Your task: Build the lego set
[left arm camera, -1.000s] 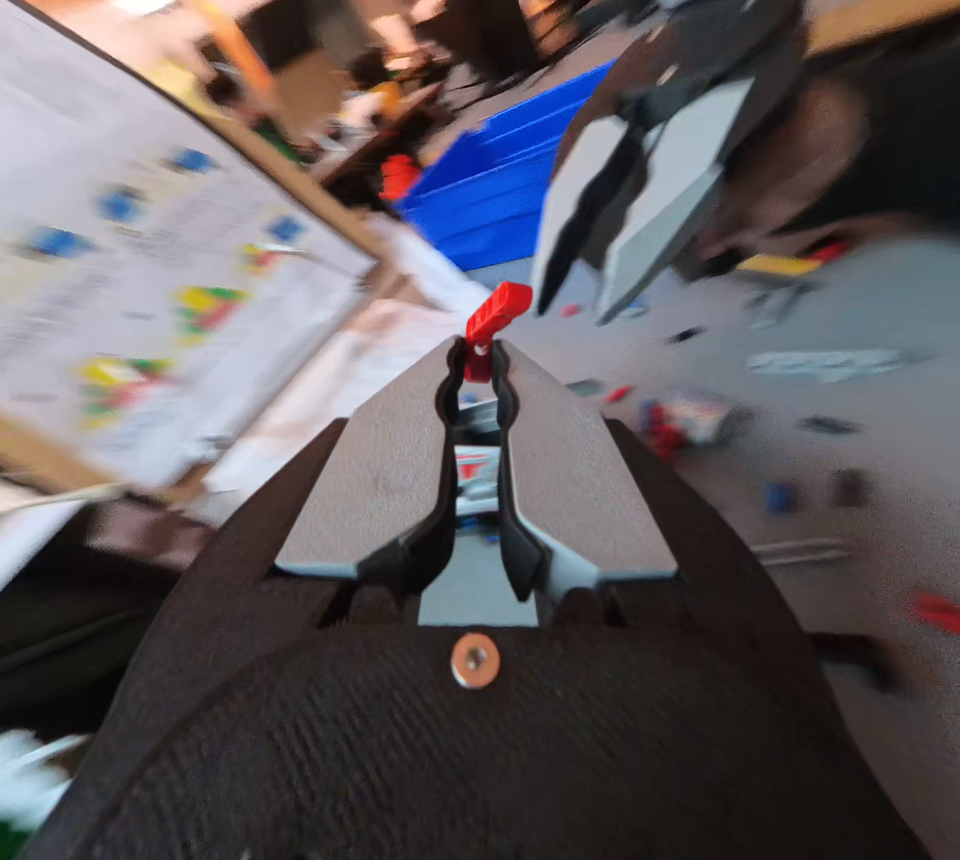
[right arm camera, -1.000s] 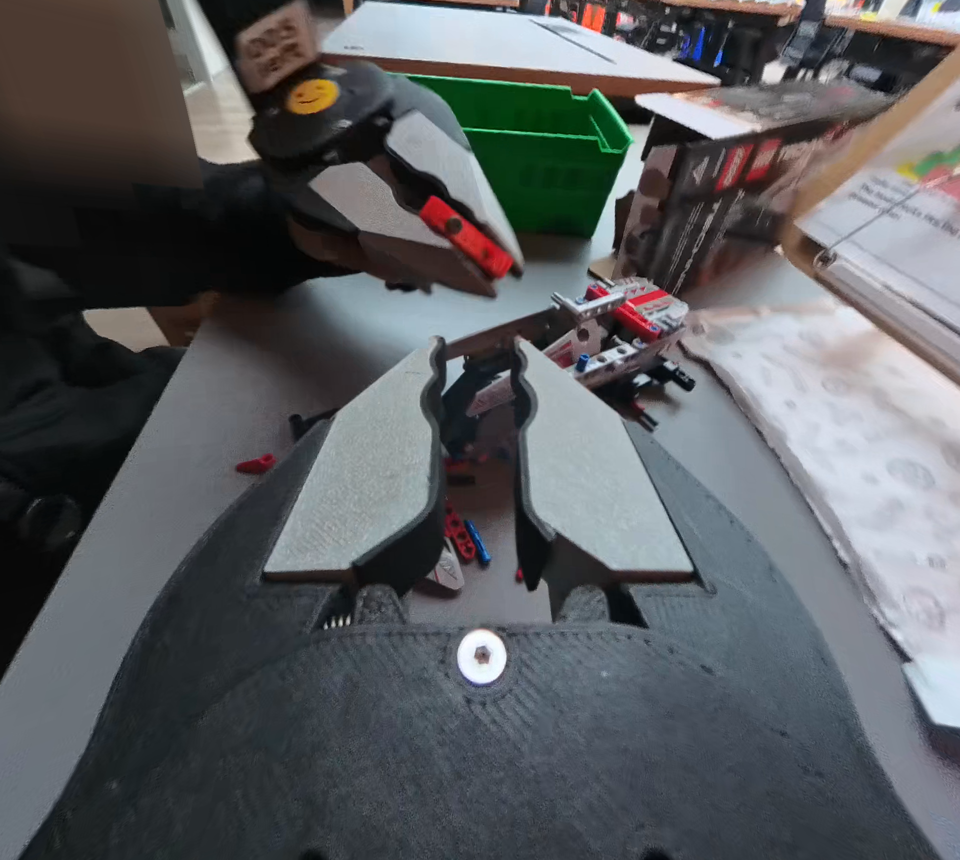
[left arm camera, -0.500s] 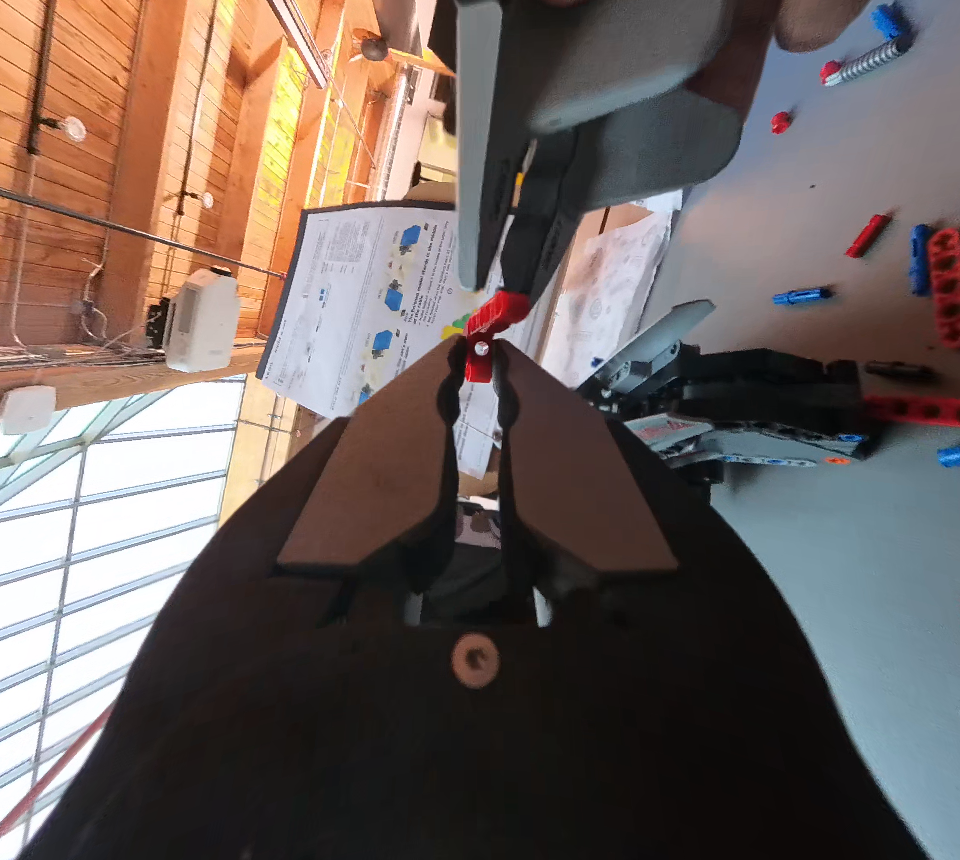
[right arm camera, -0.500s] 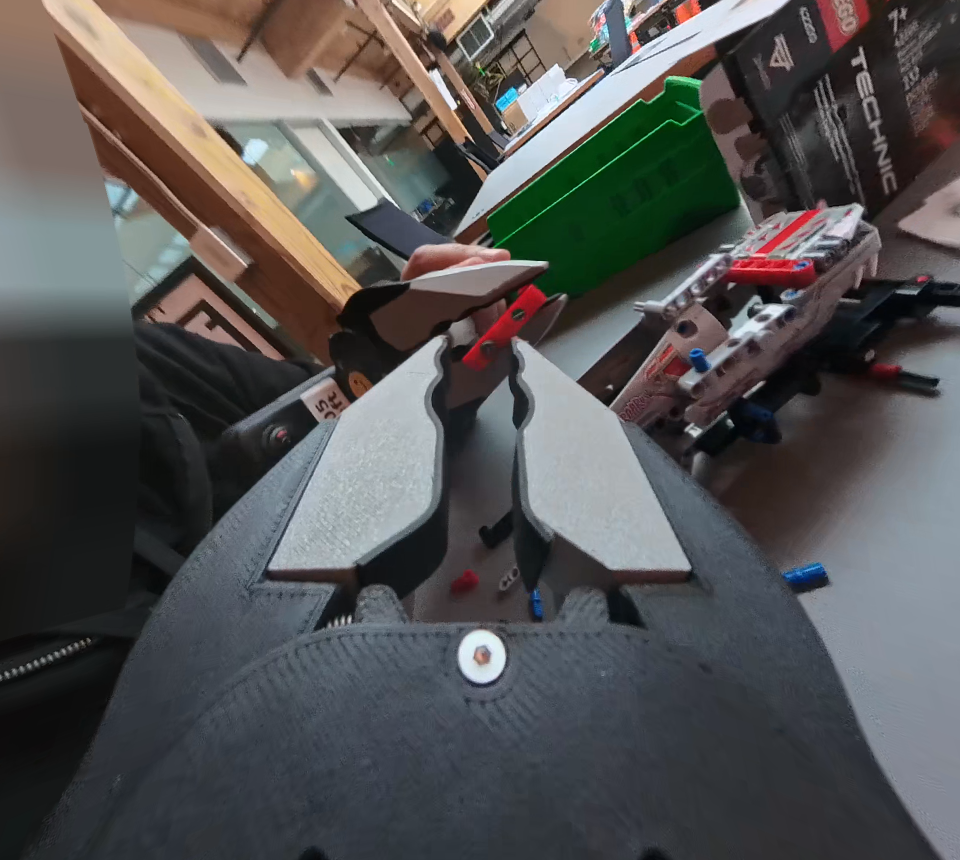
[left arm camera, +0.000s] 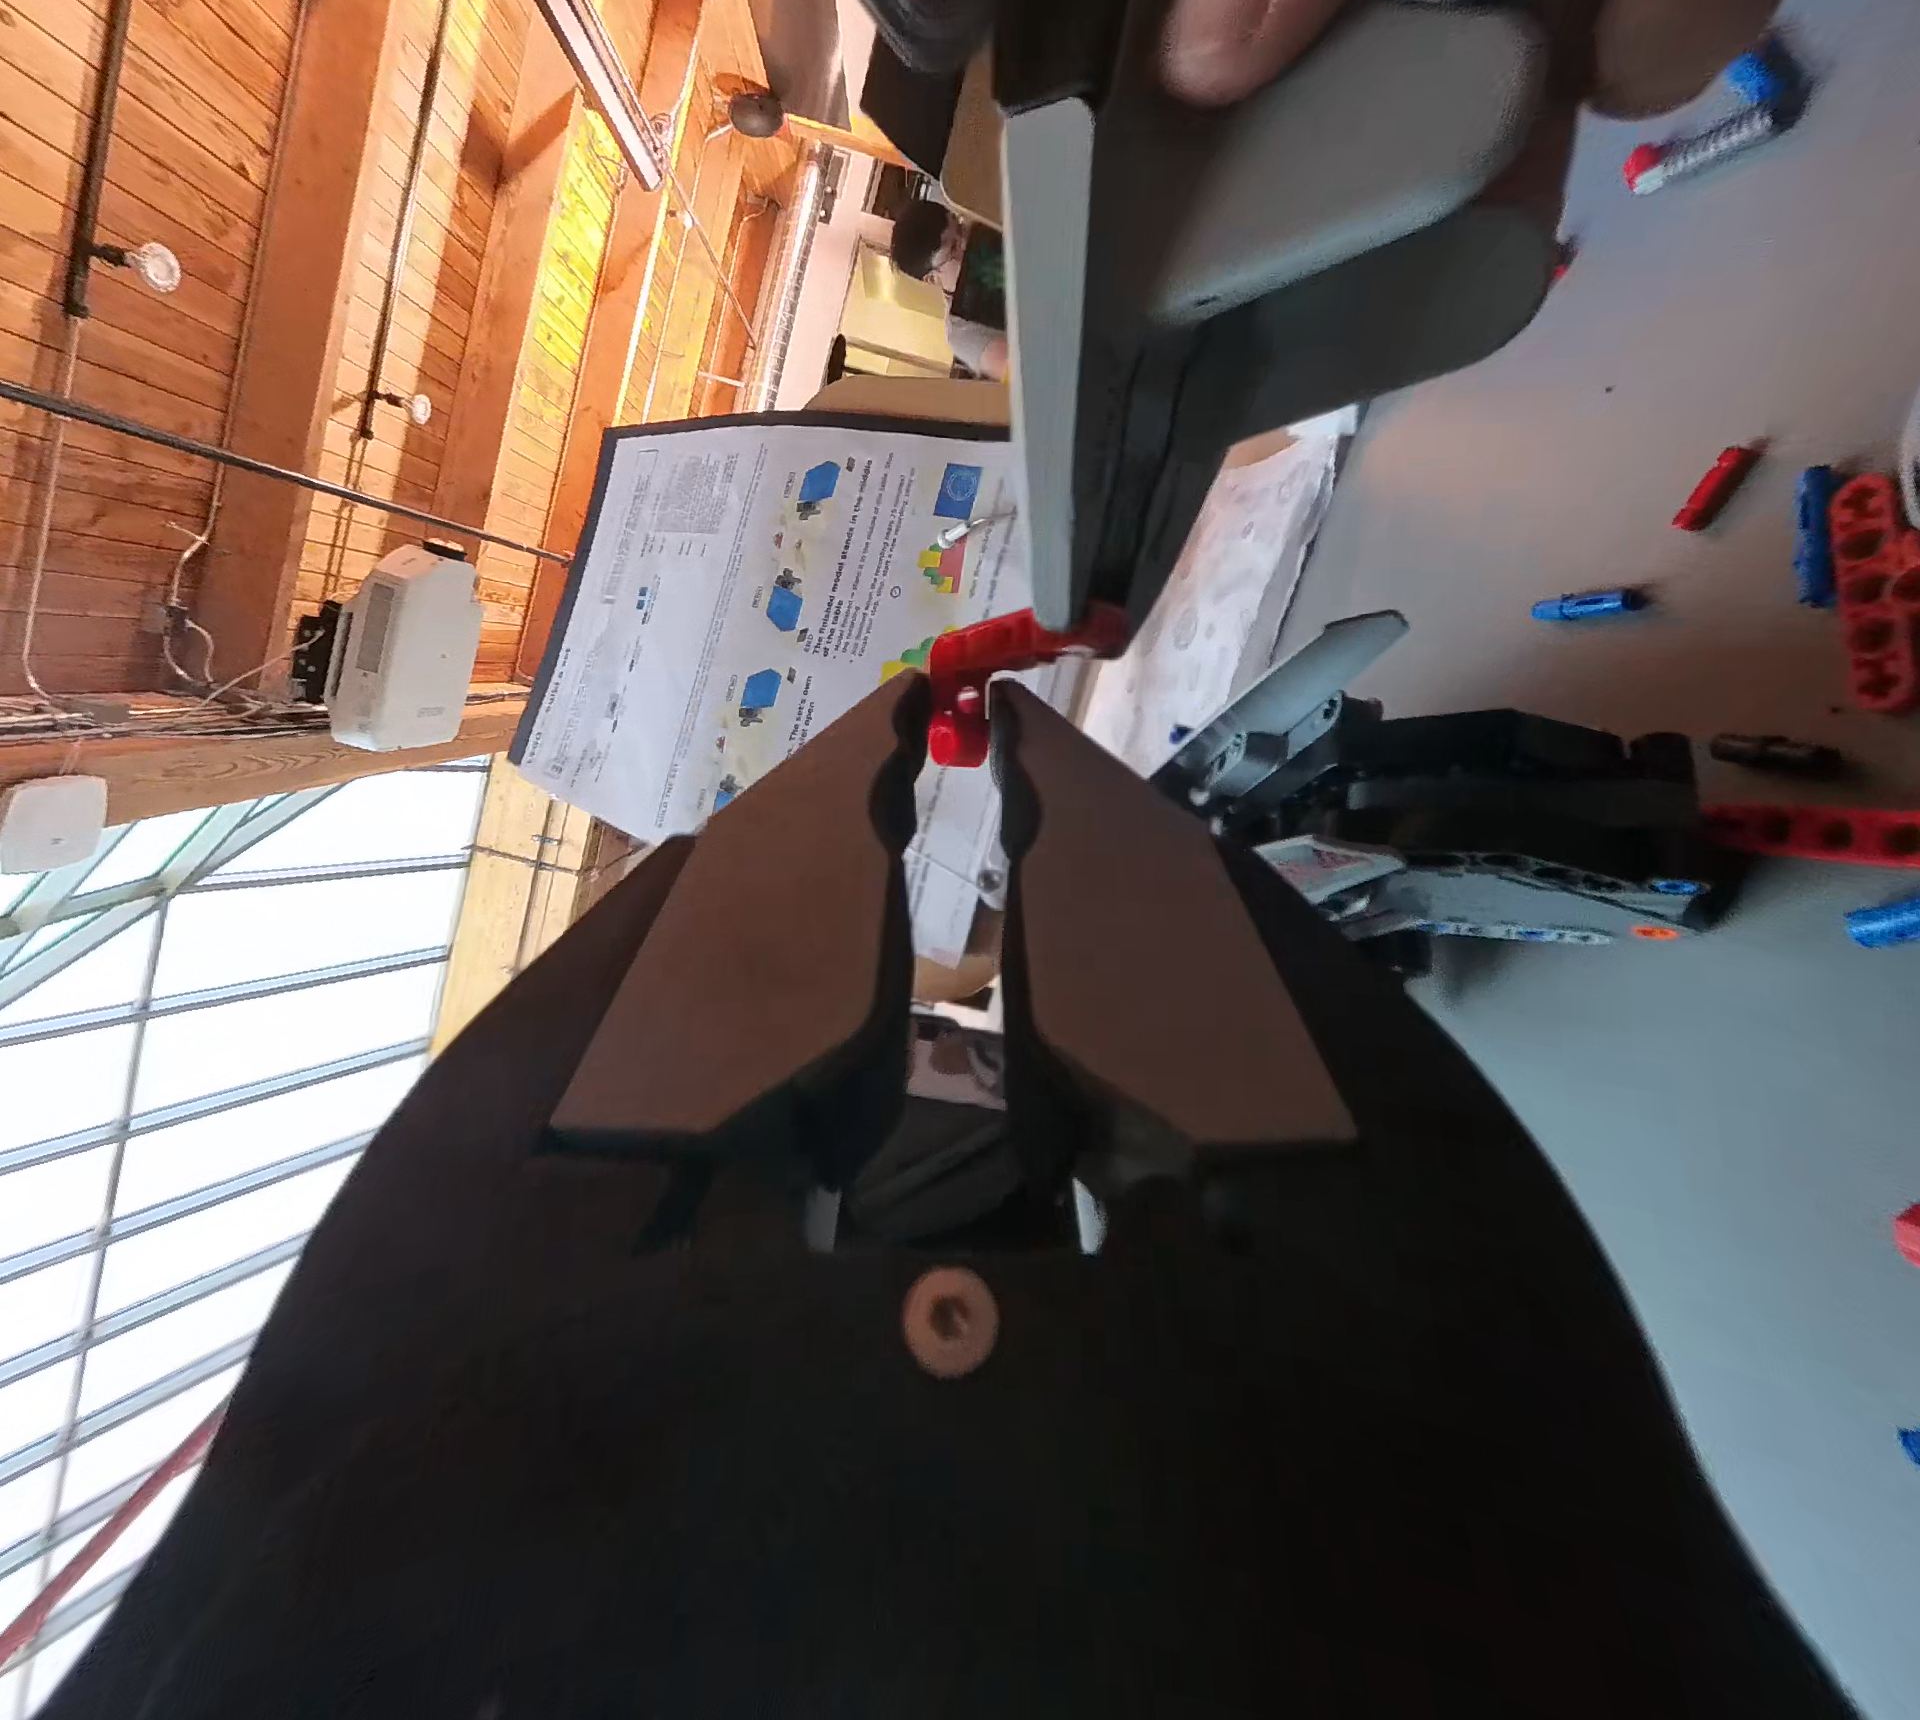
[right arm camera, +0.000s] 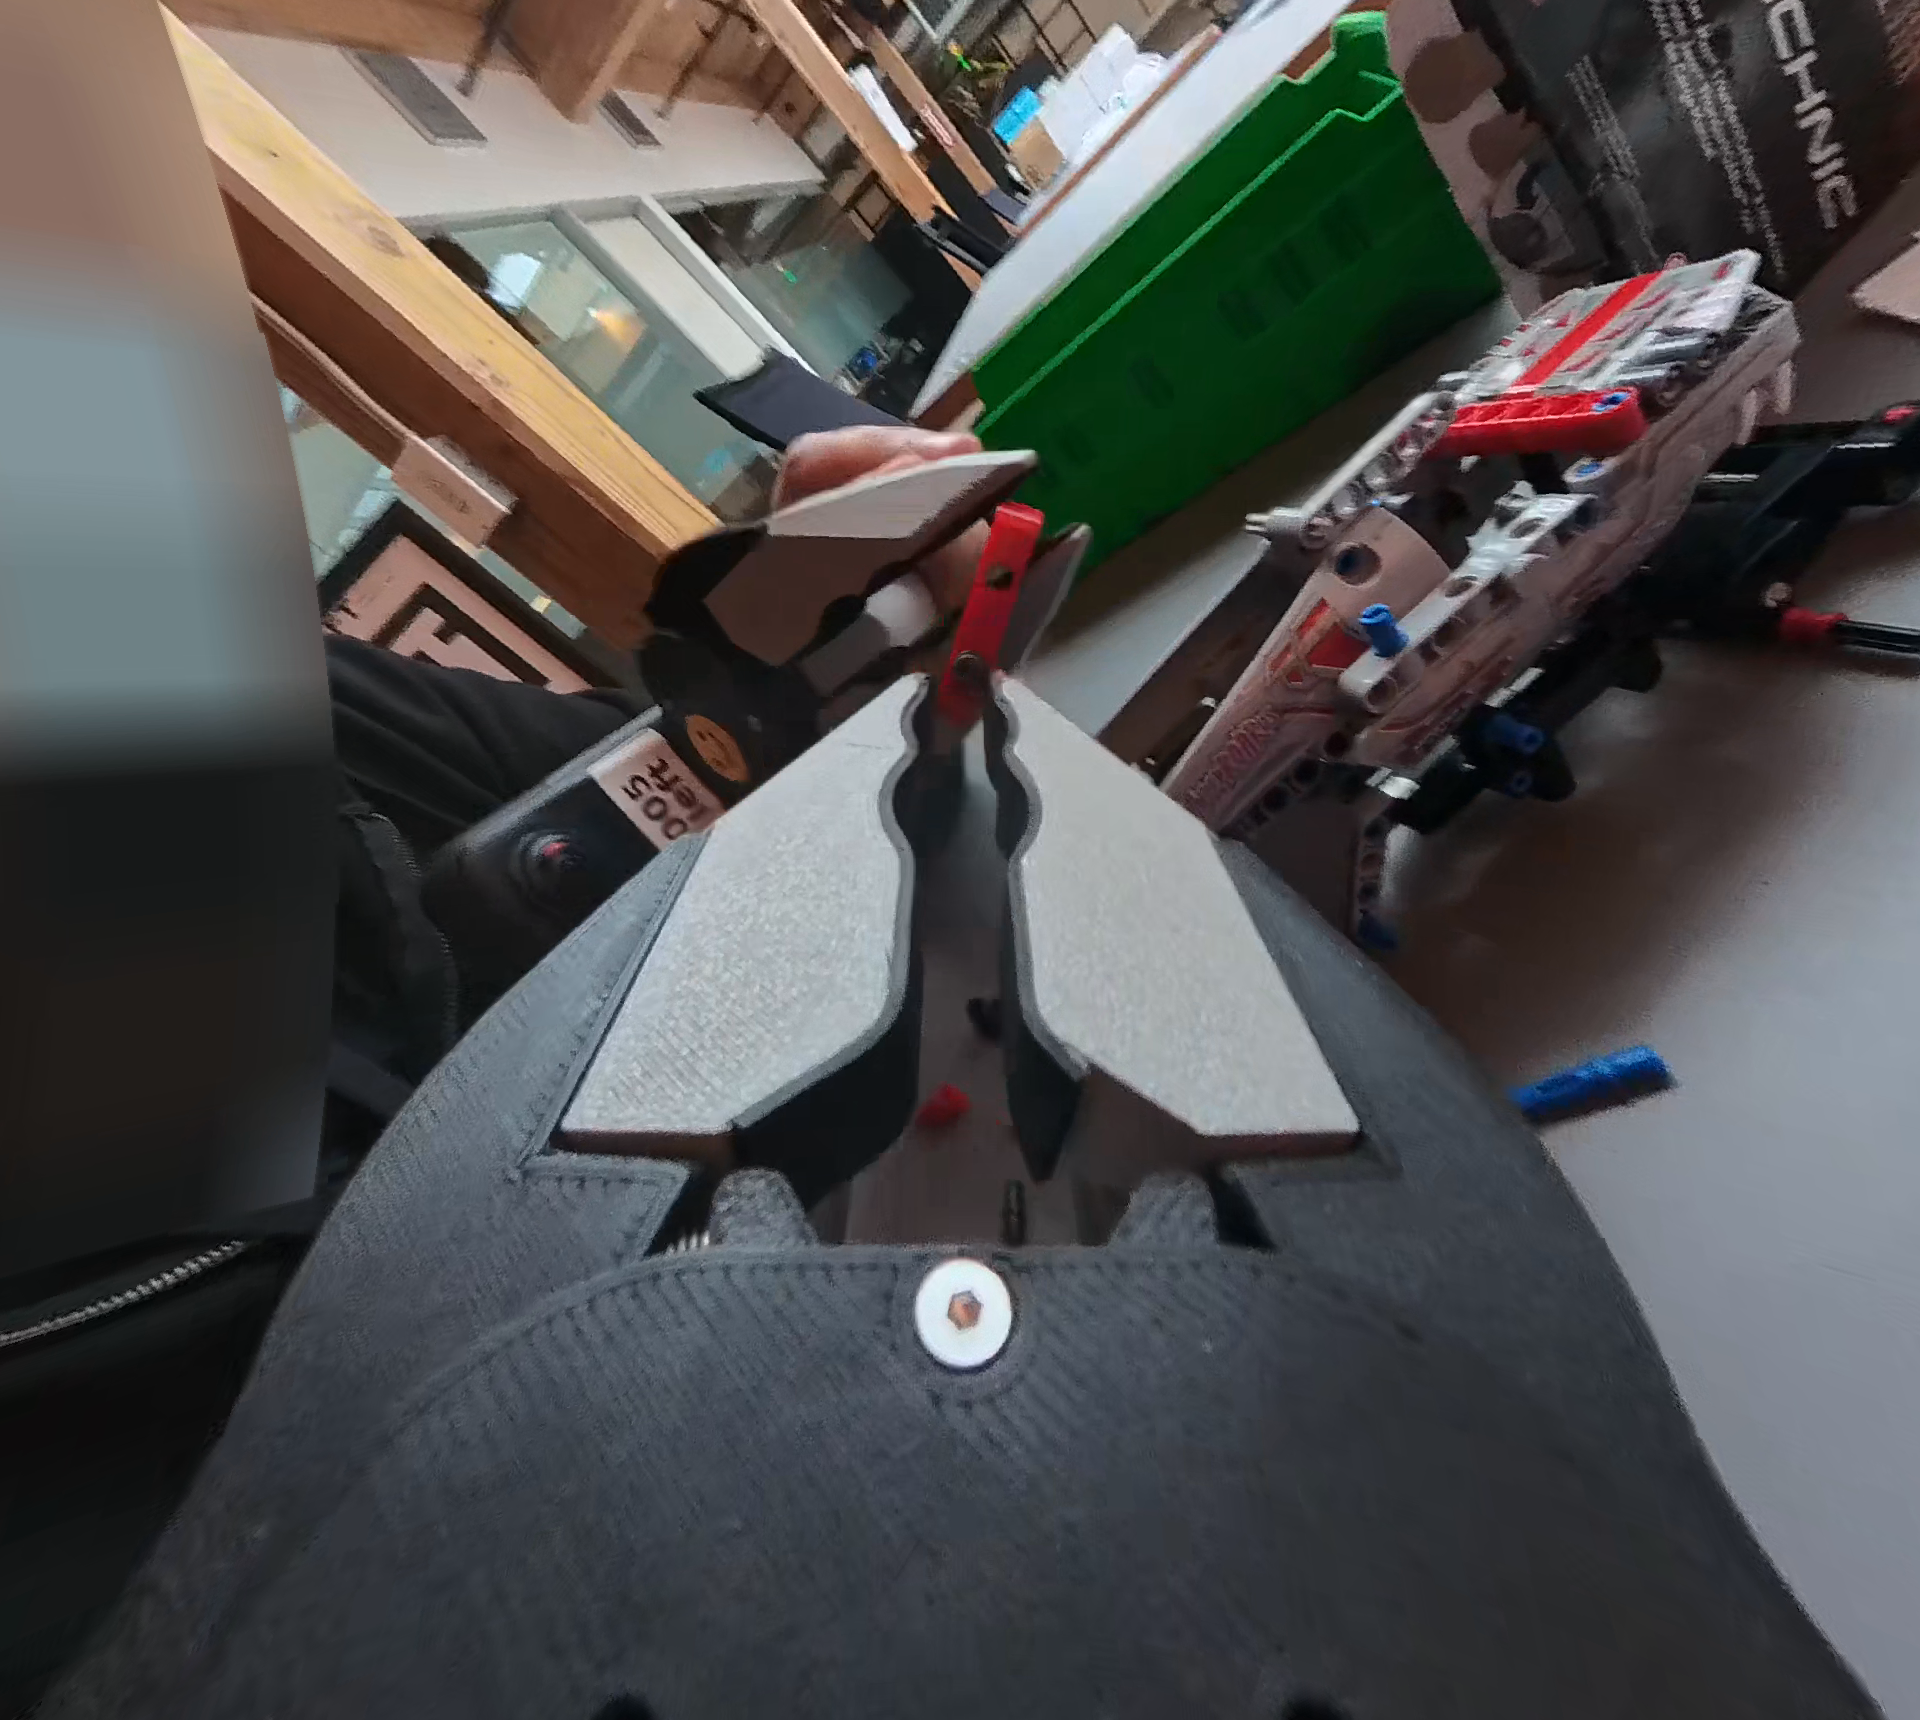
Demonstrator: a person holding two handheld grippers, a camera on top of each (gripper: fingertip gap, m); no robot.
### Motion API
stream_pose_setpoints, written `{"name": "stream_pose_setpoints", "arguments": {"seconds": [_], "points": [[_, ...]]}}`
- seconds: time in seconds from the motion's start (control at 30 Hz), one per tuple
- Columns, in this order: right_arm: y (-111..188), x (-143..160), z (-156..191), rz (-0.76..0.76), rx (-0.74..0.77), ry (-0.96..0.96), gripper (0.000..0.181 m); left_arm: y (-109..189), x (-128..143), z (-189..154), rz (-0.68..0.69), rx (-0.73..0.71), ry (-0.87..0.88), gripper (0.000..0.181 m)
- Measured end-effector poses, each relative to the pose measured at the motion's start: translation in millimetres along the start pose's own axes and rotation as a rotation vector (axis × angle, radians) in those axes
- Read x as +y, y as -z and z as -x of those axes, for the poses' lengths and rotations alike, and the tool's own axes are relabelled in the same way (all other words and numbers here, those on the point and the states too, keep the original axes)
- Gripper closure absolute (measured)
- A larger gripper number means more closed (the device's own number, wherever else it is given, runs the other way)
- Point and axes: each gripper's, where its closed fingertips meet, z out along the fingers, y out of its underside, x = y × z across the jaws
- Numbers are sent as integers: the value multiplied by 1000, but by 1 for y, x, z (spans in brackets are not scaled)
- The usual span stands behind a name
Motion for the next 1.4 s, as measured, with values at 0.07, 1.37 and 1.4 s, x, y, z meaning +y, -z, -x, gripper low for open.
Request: {"name": "stream_pose_setpoints", "arguments": {"seconds": [0.07, 1.37, 1.4], "points": [[4, 3, -4, 44, 47, 51, 176, 1, -1, -4, -16, 17, 19, 172], [19, 30, -3, 383, 288, 718, 175, 43, -34, -44, -290, 976, 1013, 176], [18, 32, -3, 390, 293, 728, 175, 43, -34, -44, -290, 978, 1014, 176]]}}
